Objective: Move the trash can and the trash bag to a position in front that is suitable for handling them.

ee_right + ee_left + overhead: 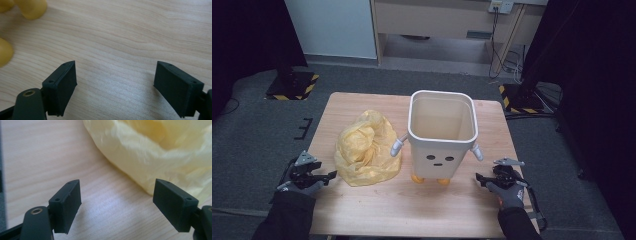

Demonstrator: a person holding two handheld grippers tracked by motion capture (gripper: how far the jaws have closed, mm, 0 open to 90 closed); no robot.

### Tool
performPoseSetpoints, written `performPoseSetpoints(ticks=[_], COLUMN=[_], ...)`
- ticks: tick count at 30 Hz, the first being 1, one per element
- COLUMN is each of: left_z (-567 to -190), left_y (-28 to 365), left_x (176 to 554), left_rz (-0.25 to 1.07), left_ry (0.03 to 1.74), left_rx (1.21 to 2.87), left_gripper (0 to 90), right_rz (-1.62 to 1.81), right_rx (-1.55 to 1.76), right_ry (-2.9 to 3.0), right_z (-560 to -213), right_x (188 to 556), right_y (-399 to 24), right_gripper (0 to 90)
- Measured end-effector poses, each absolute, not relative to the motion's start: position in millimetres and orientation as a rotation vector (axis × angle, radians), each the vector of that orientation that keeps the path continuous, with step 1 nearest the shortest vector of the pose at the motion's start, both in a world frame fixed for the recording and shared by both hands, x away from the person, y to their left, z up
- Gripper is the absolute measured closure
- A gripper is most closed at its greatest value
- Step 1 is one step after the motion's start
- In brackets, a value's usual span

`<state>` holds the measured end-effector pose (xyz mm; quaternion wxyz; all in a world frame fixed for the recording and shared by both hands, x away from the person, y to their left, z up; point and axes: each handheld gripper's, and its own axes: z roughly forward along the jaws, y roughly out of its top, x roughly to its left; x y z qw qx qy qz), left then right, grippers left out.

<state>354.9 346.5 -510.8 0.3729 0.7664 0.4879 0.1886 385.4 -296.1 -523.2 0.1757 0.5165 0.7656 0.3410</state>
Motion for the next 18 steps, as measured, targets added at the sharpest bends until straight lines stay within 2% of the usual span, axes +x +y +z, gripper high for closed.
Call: performPoseSetpoints(ticks=[8, 18], left_z=[-485, -448], left_y=[354, 341], left_x=[344, 332], left_rz=[0.547, 0.591], left_ry=[1.243, 1.124], left_rx=[1.773, 1.652], left_gripper=[23.2, 26.0], right_rz=[1.105, 1.169], right_rx=[1.445, 1.334], right_ry=[2.088, 1.975], right_z=[-502, -461], right_x=[383, 382], right_y=[-293, -295], right_gripper=[22.3, 26.0])
